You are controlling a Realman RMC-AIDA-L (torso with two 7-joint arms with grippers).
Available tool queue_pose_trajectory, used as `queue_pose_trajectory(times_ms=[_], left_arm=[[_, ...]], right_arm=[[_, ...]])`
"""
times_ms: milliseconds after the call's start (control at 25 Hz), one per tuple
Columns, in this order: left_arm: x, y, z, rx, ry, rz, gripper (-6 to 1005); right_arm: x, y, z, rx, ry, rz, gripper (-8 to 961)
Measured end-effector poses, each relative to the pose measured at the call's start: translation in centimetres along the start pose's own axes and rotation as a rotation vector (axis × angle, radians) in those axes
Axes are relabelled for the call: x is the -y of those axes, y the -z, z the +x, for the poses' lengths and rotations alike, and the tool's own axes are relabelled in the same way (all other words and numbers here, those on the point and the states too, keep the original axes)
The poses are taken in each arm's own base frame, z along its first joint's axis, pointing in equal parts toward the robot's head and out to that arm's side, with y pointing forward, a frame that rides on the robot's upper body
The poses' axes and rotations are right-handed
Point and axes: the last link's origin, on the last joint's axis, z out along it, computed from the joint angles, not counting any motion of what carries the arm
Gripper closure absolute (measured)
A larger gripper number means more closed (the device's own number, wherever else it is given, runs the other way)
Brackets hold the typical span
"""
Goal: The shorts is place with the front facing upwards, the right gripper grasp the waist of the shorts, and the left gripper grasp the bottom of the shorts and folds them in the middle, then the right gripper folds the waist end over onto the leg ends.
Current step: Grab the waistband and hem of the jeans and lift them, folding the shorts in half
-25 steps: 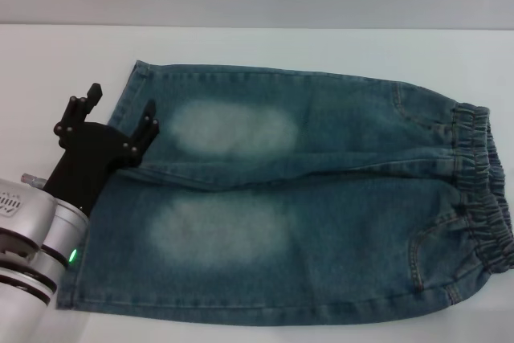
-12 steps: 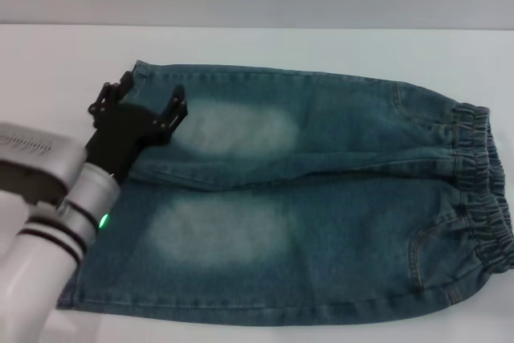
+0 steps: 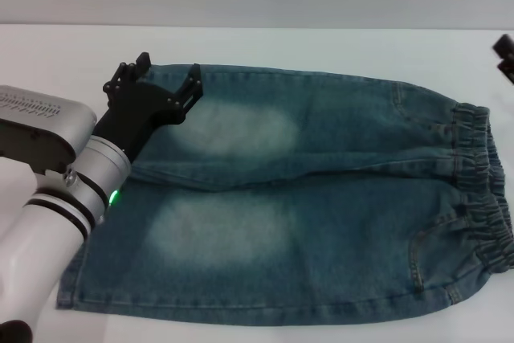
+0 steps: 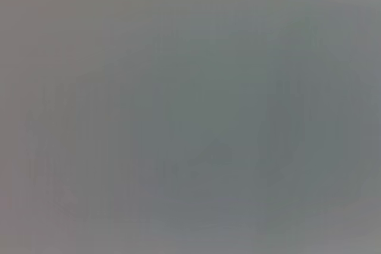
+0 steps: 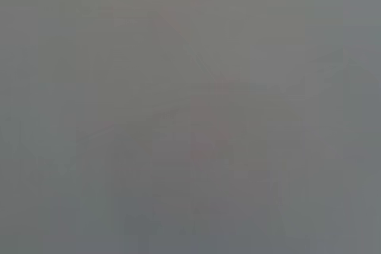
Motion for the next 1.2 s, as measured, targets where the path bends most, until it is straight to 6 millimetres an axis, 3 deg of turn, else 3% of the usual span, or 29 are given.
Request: queue_pose_trajectory(times_ms=[400,600,800,920,1200], left_arm=[[-0.8,-1.0,0.7,0.080,0.006,-0.033,199],[-1.0,-1.1,1.5,0.084,-0.006,-0.037,199],[-1.0,-1.4,1.2,0.124,0.004,-0.030,199],[-1.2,-1.5,1.1,0.125,0.001,-0.031,199],[-1.2,-1.5,1.0,0.128,-0.004,-0.030,199]], right_arm=[[0.5,-4.3,-1.7,-0.249,-0.143,-0.203,202],[0.2,-6.2,-3.0,-0.343,-0.126,-0.296,204],[-0.6,-7.6,-3.6,-0.400,-0.106,-0.358,395],[-1.1,-8.4,-3.7,-0.410,-0.085,-0.387,320],[-1.5,-8.5,-4.5,-0.387,-0.088,-0.434,319]])
